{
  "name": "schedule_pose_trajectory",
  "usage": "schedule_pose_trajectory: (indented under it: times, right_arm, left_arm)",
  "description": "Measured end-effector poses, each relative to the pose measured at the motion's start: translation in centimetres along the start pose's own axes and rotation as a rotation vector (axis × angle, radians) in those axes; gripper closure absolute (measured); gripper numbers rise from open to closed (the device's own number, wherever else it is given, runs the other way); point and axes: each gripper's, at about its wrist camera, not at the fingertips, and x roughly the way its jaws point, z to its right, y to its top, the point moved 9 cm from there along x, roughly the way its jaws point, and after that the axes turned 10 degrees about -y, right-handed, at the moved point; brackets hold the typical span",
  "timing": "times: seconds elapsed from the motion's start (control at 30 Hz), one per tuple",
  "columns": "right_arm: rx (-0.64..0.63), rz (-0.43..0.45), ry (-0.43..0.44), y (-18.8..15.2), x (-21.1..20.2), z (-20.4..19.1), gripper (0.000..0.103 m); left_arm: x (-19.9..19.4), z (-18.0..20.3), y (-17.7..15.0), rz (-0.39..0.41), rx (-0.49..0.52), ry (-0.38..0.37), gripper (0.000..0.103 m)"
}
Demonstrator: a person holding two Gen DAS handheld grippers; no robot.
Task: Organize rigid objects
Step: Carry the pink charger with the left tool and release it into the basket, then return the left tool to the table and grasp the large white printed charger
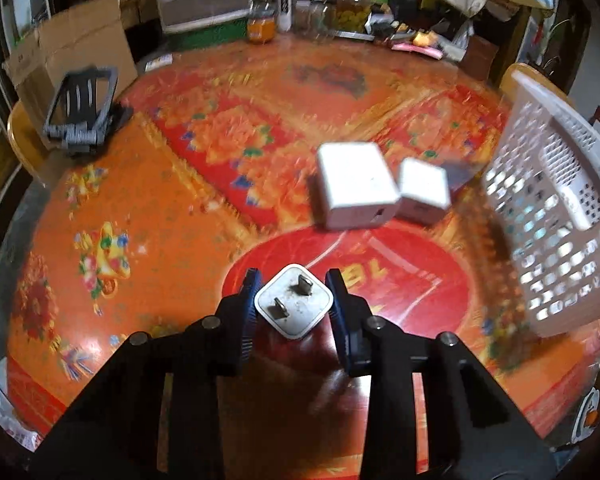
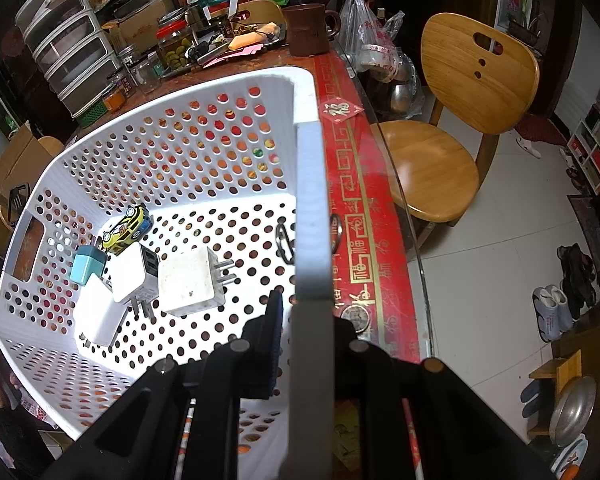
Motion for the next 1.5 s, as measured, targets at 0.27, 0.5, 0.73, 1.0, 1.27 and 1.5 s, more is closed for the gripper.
schedule_pose_trajectory:
  times: [0.27, 0.5, 0.73, 1.0, 1.27, 1.5]
  right_arm:
    - [-0.002, 0.000, -0.001, 0.0, 0.0, -0.1, 0.089]
    - [-0.007, -0.002, -0.001, 0.0, 0.0, -0.2, 0.089]
    - [-0.009, -0.003, -0.002, 0.0, 0.1, -0.3, 0.089]
    - [-0.011, -0.004, -0.003, 0.0, 0.1, -0.3, 0.089]
    - [-0.010, -0.003, -0.002, 0.0, 0.1, -0.3, 0.089]
    - [-0.010, -0.003, -0.003, 0.0, 0.1, -0.3, 0.089]
  left_arm:
    - [-6.9, 11.3, 7.1, 0.119, 0.212, -0.111, 0.073]
    - [-3.6, 22.4, 8.5, -0.067, 0.434, -0.179, 0.073]
    - [2.9, 27.8, 6.1, -0.291, 0.518, -0.161, 0.073]
    - [4.6, 28.7, 5.0, -0.330, 0.553, -0.151, 0.073]
    - [5.5, 28.7, 4.4, -0.322, 0.579, -0.117, 0.072]
    - [2.1, 27.8, 6.1, -0.158, 0.621, -0.076, 0.024]
